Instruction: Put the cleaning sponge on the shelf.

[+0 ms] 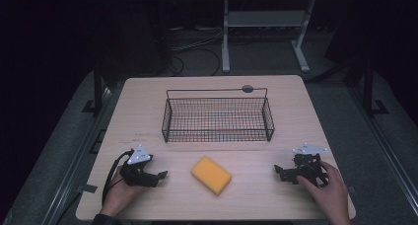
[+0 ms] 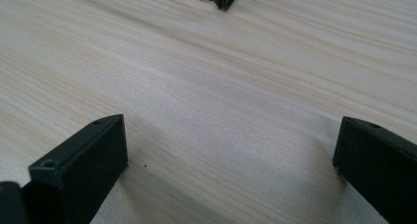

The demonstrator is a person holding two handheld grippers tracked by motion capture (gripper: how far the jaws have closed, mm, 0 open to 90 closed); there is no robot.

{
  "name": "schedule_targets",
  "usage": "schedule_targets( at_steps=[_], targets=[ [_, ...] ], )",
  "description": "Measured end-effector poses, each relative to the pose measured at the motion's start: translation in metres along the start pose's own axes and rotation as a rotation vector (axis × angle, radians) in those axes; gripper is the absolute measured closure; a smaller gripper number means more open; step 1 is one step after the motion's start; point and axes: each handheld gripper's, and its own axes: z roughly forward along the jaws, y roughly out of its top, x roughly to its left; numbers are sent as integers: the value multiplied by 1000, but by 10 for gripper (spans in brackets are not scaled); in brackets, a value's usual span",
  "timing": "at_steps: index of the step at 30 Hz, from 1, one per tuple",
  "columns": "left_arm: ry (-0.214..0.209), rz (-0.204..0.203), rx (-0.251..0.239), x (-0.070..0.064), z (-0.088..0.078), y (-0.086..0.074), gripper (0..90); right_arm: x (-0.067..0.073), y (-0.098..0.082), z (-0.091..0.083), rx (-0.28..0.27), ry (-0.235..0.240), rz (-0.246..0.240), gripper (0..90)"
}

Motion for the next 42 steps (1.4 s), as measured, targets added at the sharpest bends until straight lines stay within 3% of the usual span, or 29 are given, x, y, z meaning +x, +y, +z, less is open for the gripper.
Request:
schedule_targets(
  at_steps=[2, 6, 10, 11, 12, 14, 16, 17, 21, 30, 42],
  targets=[
    [0, -2, 0, 0, 0, 0, 142, 0, 0, 0, 0, 0, 0, 0],
    [-18, -13, 5, 0, -3, 2, 238, 0, 0, 0, 0, 0, 0, 0],
    [-38, 7, 1, -4, -6, 7, 346, 0, 0, 0, 0, 0, 0, 0],
    [-49, 7, -3, -6, -7, 9, 386, 0, 0, 0, 0, 0, 0, 0],
    [-56, 8, -7, -7, -7, 11, 486, 0, 0, 0, 0, 0, 0, 0],
    [-72, 8, -6, -8, -8, 13, 523, 0, 0, 0, 0, 0, 0, 0],
    [-85, 12, 15, -9, -8, 16, 661, 0, 0, 0, 1, 0, 0, 0],
    [-95, 9, 25, -10, -7, 17, 661, 0, 0, 0, 1, 0, 0, 0],
    [-143, 7, 30, -14, -8, 20, 872, 0, 0, 0, 1, 0, 0, 0],
    [-198, 32, 16, -20, 3, 43, 897, 0, 0, 0, 1, 0, 0, 0],
    [-247, 46, -5, -28, 12, 56, 897, 0, 0, 0, 1, 0, 0, 0]
  ],
)
